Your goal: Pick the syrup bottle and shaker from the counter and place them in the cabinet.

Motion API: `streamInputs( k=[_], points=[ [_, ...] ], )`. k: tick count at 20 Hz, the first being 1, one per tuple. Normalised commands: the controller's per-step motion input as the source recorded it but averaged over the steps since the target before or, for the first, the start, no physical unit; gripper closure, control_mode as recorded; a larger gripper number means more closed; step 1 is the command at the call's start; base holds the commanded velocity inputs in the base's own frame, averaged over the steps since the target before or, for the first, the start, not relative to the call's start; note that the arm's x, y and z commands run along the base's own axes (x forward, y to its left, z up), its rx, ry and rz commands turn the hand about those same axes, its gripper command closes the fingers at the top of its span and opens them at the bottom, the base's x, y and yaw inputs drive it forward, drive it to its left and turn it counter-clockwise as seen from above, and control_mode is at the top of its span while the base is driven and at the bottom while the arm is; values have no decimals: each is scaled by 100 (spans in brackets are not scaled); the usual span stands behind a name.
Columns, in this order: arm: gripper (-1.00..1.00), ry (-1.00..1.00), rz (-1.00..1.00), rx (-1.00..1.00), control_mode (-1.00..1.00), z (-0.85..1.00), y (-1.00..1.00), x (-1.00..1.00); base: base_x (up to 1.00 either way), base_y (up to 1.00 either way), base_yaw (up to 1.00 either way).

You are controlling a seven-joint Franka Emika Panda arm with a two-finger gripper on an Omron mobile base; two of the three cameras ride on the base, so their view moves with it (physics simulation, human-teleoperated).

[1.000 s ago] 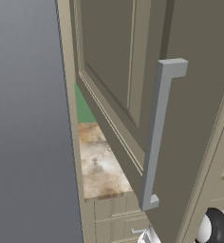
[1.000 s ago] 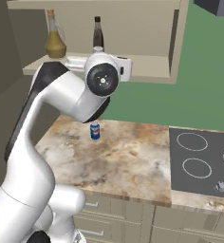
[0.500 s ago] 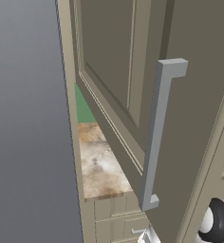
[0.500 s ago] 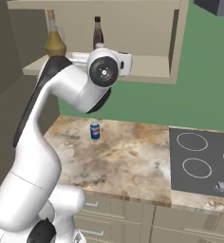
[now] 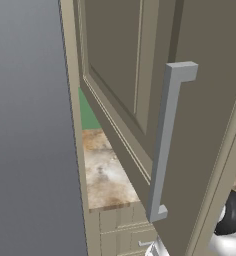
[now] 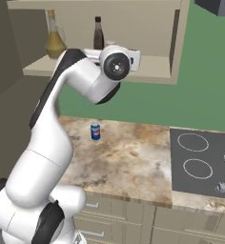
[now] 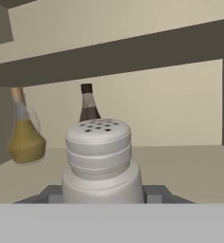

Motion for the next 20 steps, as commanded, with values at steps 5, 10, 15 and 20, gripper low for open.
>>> streamInputs(
  k=[5, 10, 15, 20],
  points=[
    [100, -1, 0, -4, -100, -12, -2, 38, 0, 0, 0],
    [100, 0, 0, -9, -100, -20, 0, 15, 0, 0, 0],
    [100, -1, 0, -7, -100, -20, 0, 23, 0, 0, 0],
    [100, 0, 0, -6, -100, -32, -4, 24, 0, 0, 0]
  ],
)
